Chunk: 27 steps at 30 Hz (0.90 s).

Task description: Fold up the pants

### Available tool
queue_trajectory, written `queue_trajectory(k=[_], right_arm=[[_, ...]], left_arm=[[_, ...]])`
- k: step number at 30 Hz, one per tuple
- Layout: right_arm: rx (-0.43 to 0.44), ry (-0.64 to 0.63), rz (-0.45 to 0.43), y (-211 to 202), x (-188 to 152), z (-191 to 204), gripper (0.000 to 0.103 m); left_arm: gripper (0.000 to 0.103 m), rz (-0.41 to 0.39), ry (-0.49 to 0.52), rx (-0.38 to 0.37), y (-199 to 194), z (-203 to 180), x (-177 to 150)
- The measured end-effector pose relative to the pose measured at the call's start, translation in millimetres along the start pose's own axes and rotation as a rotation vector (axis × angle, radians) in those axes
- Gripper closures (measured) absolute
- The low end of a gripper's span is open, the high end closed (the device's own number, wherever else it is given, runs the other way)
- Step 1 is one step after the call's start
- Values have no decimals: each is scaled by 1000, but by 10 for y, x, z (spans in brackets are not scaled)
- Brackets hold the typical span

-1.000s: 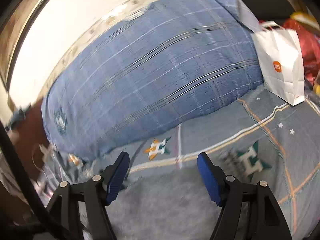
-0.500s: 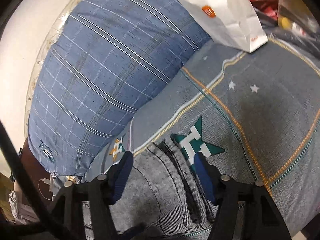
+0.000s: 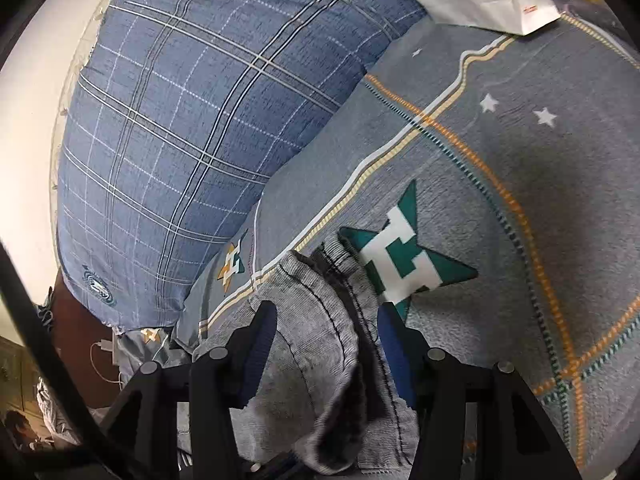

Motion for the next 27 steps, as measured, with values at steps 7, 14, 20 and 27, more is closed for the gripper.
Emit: queue_trajectory(k=[7,14,20,27], right_arm=[[90,32,89,190,-74,-12,48],[94,-9,48,90,-84,74,98],[49,-47,-104,-374,-68,117,98],[-173,-9,76,22,-145,-103,94]], left_arm=[[98,-39,-76,-89,-229,57,53],[98,-30,-82,-112,-193,-33,81],[98,-64,-45,-126,-237,-231,160],[88,110,-43,-99,155,-80,-108]])
Point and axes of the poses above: each gripper's, at about its wrist camera, not at the fingertips, and y roughly the way its jaws point, z to its left, x to its top, the point moved 2 cm from there along y, roughly the way its jaws point, and after that the axes turned 5 degrees about -y, right-handed, at the moved point
